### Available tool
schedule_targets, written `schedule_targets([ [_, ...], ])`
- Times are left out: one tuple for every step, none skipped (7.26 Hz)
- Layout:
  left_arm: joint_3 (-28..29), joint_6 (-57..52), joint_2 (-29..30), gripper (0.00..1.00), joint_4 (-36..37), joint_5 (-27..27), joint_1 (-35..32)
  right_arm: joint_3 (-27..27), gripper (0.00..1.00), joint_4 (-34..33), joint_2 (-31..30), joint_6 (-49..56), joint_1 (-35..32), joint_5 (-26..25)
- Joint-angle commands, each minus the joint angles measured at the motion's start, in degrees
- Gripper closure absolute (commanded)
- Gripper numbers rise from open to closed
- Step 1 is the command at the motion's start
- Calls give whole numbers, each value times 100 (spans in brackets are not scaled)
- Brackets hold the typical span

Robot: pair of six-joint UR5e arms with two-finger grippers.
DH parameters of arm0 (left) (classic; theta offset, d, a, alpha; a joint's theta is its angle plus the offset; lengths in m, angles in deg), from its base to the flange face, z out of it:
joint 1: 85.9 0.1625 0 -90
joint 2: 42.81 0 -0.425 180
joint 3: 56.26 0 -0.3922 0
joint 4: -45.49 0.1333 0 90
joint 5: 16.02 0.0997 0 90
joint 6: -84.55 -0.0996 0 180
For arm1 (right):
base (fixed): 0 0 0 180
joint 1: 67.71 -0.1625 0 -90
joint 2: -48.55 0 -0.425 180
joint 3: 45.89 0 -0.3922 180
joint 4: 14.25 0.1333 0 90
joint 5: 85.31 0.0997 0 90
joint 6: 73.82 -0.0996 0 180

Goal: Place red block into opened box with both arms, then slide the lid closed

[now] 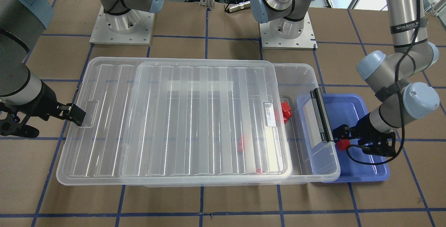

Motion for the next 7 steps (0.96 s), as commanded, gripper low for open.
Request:
schedule_targets([
  [-38,42,82,24,83,142,0,-4,0,-1,-6,374,222,-9],
  [-56,68,90,37,92,133,0,5,0,-18,-6,471,231,-9],
  [-47,130,82,49,92,133,0,5,0,-27,-6,498,231,-9],
  [-38,139,64,70,92,141,0,5,0,-36,-6,655,292,-9],
  [14,139,-75,78,5,159,-26,5,0,-27,-6,874,431,-9],
  [119,139,-172,79,-83,159,-53,5,0,-27,-6,964,494,-9],
  [520,139,-321,79,-310,150,-122,-4,0,-36,3,973,494,-9],
])
